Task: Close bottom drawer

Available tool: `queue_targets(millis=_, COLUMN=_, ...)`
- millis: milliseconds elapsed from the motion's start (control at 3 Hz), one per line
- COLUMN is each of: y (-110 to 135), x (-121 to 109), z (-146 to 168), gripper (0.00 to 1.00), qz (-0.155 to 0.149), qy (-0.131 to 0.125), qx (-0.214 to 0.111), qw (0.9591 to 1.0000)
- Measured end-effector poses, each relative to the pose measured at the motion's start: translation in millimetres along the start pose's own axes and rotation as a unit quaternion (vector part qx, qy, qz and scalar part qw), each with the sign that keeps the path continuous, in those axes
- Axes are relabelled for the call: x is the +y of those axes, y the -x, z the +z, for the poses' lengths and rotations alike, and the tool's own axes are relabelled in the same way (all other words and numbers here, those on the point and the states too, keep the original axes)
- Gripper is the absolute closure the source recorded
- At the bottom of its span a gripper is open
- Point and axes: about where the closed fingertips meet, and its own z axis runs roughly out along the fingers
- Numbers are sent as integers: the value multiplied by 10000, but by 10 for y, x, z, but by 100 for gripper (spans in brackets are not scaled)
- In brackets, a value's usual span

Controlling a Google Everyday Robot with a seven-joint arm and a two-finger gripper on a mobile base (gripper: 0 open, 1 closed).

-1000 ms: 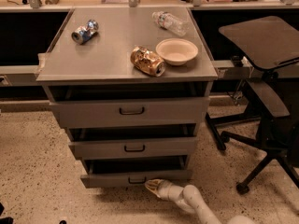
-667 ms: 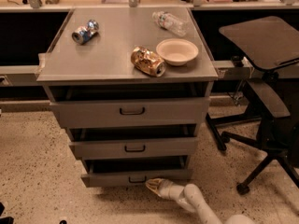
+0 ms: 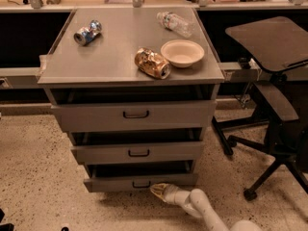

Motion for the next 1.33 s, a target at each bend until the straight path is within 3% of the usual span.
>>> queue_targets(millis=1333, y=10, x=-62, z=10, gripper=100, qz=14, qy=37, qx=-83, qw=10000)
